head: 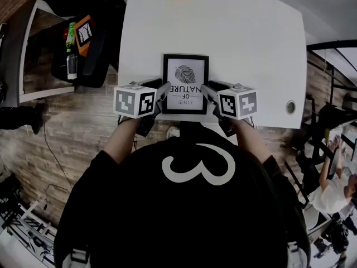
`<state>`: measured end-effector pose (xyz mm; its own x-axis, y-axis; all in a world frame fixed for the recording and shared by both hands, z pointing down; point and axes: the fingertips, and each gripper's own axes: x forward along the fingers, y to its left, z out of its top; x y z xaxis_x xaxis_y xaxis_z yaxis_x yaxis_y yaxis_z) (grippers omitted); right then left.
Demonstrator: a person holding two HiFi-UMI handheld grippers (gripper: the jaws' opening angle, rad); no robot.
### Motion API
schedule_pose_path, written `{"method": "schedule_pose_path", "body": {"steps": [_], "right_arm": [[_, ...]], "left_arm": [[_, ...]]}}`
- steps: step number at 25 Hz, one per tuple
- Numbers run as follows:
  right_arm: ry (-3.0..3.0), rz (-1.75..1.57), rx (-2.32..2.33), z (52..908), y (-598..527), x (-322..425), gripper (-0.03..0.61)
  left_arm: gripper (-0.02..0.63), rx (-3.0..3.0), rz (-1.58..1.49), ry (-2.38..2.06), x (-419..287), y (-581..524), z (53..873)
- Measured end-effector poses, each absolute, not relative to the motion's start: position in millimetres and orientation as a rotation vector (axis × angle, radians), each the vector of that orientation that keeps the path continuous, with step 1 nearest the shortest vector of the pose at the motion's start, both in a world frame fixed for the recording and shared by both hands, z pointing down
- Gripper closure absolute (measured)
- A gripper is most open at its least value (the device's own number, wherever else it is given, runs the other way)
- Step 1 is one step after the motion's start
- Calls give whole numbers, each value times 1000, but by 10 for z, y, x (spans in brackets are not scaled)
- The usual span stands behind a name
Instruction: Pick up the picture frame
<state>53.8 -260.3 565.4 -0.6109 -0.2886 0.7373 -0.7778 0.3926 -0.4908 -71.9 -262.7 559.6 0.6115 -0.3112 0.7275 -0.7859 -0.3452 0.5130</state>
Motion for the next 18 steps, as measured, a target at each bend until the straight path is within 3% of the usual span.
{"method": "schedule_pose_path", "body": {"steps": [18], "right_arm": [[-2069, 1037, 955, 5726, -2593, 548, 454]], "left_arm": [[509, 1928, 681, -934, -738, -2638, 5692]]}}
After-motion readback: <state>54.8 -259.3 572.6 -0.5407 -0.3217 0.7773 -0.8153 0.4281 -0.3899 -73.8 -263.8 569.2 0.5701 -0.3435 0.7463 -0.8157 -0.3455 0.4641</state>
